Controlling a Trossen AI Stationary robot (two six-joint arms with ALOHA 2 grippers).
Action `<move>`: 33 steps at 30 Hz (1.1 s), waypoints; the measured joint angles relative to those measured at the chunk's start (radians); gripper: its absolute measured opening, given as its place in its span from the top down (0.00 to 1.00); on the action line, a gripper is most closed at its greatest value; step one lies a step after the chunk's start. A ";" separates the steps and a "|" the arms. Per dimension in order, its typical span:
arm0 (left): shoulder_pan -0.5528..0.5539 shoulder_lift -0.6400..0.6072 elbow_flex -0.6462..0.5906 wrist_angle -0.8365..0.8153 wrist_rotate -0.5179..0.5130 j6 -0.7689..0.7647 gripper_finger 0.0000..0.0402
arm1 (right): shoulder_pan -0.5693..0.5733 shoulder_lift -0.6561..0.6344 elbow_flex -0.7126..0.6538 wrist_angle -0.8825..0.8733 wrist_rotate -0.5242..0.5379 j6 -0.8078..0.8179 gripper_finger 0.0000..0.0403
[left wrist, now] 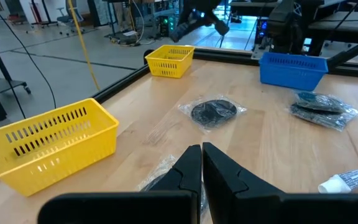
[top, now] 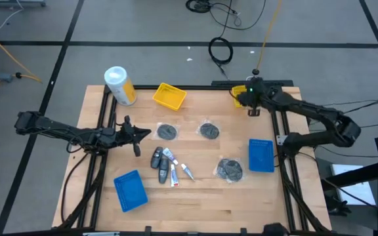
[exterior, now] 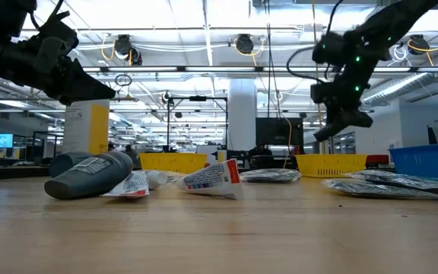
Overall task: Pick & Place Travel size toiletries
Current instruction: Put the dark blue shave cream into the right yellow bin
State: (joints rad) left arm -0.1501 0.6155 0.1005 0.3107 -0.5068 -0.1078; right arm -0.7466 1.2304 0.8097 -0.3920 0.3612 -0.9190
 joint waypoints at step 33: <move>0.000 0.000 0.000 0.000 0.000 -0.003 0.96 | -0.073 0.159 0.000 0.053 -0.076 -0.005 0.58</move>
State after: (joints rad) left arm -0.1501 0.6155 0.1005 0.3107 -0.5070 -0.1110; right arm -0.8200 1.3899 0.8097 -0.3392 0.2848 -0.9237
